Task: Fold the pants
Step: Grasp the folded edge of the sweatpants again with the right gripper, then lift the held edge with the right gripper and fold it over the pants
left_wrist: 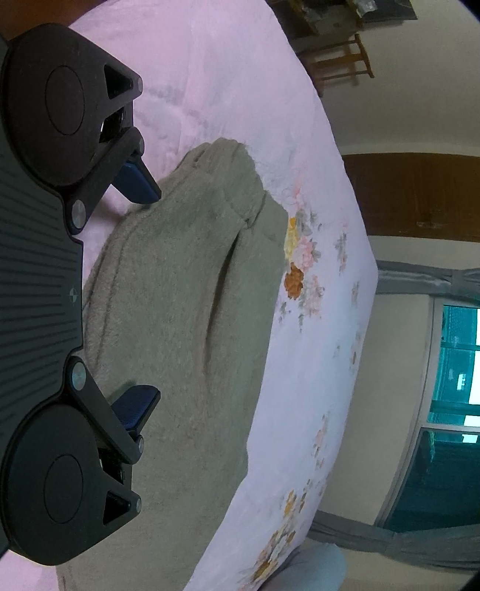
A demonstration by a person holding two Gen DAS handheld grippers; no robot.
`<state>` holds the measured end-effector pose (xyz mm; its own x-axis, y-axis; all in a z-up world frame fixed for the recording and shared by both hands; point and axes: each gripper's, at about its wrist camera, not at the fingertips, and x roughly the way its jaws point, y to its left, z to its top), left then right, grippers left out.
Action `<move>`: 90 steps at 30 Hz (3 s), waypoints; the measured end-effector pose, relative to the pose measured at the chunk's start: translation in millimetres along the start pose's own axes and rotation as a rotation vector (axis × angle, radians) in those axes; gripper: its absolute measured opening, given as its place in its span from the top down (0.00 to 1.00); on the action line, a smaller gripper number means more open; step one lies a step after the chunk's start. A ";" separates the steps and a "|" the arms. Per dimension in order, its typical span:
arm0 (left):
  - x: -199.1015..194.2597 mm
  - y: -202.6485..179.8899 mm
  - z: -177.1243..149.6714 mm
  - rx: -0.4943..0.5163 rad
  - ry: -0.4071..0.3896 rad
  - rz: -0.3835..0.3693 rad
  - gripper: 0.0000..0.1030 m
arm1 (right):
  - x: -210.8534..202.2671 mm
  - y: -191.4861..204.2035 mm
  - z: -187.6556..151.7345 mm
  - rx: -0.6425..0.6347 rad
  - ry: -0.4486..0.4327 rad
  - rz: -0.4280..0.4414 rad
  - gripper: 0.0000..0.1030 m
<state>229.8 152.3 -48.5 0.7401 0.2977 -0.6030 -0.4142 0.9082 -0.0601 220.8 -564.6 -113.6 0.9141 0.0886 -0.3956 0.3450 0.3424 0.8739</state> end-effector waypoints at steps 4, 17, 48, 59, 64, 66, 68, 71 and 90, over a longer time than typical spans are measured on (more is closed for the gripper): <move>-2.4 -7.7 2.0 0.012 0.003 -0.016 0.00 | 2.3 12.3 11.4 -0.014 0.025 -0.023 0.79; -5.2 -25.0 -2.3 0.034 0.018 -0.056 0.00 | -7.1 11.8 7.0 -0.024 0.023 -0.023 0.92; -13.8 -262.2 -59.7 0.292 0.059 -0.305 0.00 | 14.5 6.7 9.7 -0.090 0.038 -0.030 0.94; -39.0 -336.2 -99.0 0.381 0.066 -0.368 0.00 | 16.0 0.1 18.7 -0.112 0.079 0.010 0.89; -50.7 -338.1 -93.2 0.305 0.045 -0.443 0.00 | 11.1 -0.4 16.9 -0.116 0.076 0.028 0.82; -43.2 -346.9 -104.1 0.353 0.067 -0.421 0.00 | 12.5 -1.2 17.6 -0.115 0.080 0.027 0.82; -38.5 -348.3 -107.1 0.355 0.062 -0.408 0.00 | 12.8 -0.7 17.9 -0.121 0.078 0.021 0.88; -37.9 -356.3 -108.4 0.370 0.058 -0.388 0.00 | 12.4 3.2 17.2 -0.155 0.079 -0.009 0.92; -86.3 -6.7 -1.3 -0.058 -0.184 -0.199 0.00 | 1.7 264.3 -242.1 -0.979 0.207 0.274 0.91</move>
<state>168.0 120.1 2.9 0.8914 0.1687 -0.4205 -0.2773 0.9372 -0.2117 262.0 -247.5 48.2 0.8486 0.4054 -0.3400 -0.2778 0.8883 0.3658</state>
